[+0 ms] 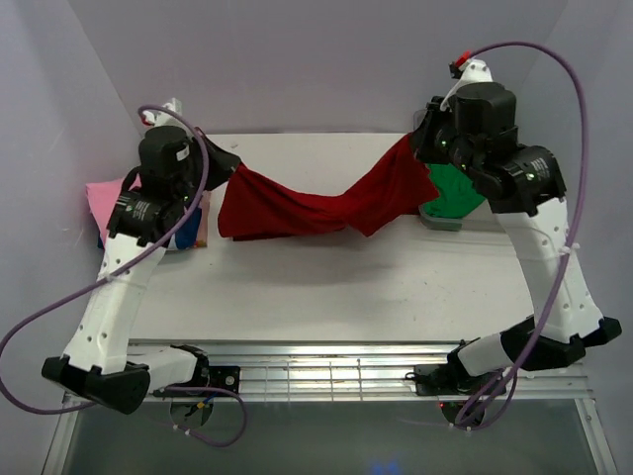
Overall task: Fold and stack the t-shirts
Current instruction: Flatten the tshirt out
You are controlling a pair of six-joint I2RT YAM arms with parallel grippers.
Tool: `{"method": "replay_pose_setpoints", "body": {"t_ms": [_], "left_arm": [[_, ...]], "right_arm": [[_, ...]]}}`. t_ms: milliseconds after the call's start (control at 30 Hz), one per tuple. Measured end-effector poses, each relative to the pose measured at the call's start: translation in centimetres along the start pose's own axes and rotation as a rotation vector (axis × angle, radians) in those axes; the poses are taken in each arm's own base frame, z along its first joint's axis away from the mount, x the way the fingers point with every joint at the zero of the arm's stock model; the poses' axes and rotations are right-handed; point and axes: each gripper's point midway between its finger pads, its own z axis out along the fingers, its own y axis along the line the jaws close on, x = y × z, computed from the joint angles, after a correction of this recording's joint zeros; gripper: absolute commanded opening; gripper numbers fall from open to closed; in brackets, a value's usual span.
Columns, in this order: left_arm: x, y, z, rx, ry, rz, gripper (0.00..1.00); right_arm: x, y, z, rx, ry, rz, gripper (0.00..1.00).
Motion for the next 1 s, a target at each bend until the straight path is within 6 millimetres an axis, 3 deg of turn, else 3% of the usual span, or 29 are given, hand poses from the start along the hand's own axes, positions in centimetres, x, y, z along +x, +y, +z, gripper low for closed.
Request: {"method": "replay_pose_setpoints", "body": {"t_ms": [100,233,333,400,467,567,700,800,900,1000], "left_arm": [[-2.9,-1.6,-4.5,0.028,-0.083,-0.024,0.0],[-6.8,-3.3,-9.8,0.055,-0.202,-0.045,0.0],[-8.0,-3.7,-11.1,0.056,-0.241,-0.052,0.0],[-7.6,-3.2,-10.3,0.031,-0.22,-0.047,0.0],[-6.4,-2.8,-7.6,-0.004,-0.152,-0.031,0.0],[-4.2,-2.4,-0.7,-0.057,0.003,0.003,0.0],[-0.8,-0.8,10.9,-0.129,0.202,0.03,0.0],[-1.5,0.0,17.1,-0.103,0.228,-0.008,0.0],[-4.5,1.1,19.3,-0.032,0.18,-0.089,0.0],[-9.5,1.7,18.1,0.031,0.052,-0.116,0.0]], "right_arm": [[-3.4,2.9,-5.3,-0.116,-0.105,0.047,0.08],[-5.4,3.0,-11.3,-0.202,-0.205,0.141,0.08],[-5.7,2.8,-12.9,-0.219,-0.231,0.178,0.08],[-5.5,2.6,-12.5,-0.208,-0.225,0.188,0.08],[-4.7,2.7,-10.5,-0.178,-0.186,0.187,0.08],[-3.4,3.5,-5.0,-0.132,-0.095,0.171,0.08],[-0.7,4.7,6.0,-0.087,0.056,0.145,0.08],[0.0,4.8,12.8,-0.085,0.109,0.154,0.08],[-1.4,3.4,16.7,-0.106,0.081,0.205,0.08],[-5.2,0.8,16.3,-0.124,-0.043,0.256,0.08]]}}
